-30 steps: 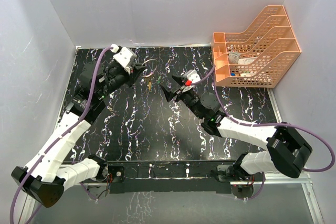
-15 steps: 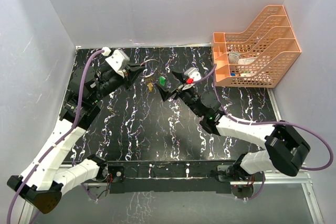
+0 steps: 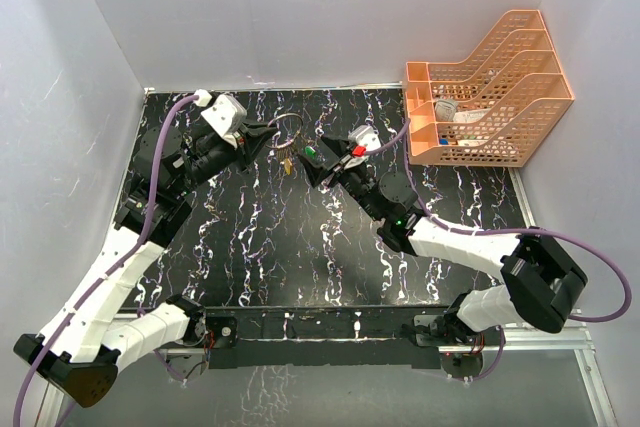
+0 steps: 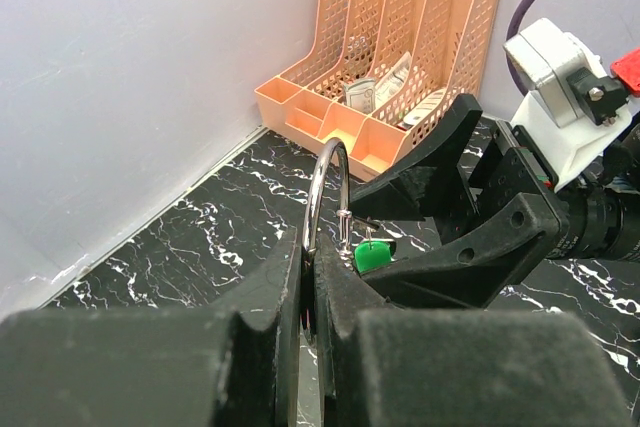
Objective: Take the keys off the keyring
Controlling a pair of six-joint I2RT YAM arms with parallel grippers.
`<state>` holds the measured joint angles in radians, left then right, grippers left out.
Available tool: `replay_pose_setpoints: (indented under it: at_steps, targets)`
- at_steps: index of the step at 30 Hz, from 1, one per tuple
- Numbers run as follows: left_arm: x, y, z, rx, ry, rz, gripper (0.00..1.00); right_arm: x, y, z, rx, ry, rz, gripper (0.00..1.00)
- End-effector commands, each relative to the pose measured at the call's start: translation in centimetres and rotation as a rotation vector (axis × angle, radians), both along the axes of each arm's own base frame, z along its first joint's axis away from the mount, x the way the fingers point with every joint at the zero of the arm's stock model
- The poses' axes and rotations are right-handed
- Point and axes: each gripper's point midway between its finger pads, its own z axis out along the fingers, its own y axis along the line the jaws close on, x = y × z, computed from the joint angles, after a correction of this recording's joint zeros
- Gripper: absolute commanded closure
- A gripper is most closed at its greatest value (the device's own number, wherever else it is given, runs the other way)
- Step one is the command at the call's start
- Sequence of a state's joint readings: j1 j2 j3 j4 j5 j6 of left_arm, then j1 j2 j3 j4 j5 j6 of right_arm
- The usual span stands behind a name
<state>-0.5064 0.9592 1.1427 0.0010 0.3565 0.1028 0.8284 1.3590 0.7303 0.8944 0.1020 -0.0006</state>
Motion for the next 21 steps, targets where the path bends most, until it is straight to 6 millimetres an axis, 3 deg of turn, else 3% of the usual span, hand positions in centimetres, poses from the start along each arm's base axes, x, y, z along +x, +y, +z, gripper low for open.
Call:
replay_pose_setpoints:
  at_steps: [1,4,9,11,16,21]
  targets:
    - [-0.8,0.1,2.0,-0.050,-0.059,-0.010,1.00,-0.2,-0.5,4.4,0.071,-0.087,-0.006,0.42]
    - [-0.8,0.2,2.3,-0.062,-0.071,-0.004,1.00,-0.2,-0.1,4.1,0.058,-0.080,0.009,0.57]
    - [-0.5,0.4,2.0,-0.058,-0.066,0.012,1.00,-0.4,0.2,3.9,0.045,-0.080,0.029,0.91]
    - [-0.2,0.6,1.6,-0.052,-0.057,0.032,1.00,-0.6,0.1,4.1,0.040,-0.087,0.031,0.99]
    - [1.0,1.3,0.5,-0.041,-0.039,0.102,1.00,-0.8,0.2,4.3,-0.050,-0.078,0.043,1.00]
    - [2.0,2.0,-0.3,-0.040,-0.024,0.167,1.00,-1.1,-1.4,4.8,-0.106,-0.059,-0.008,1.00]
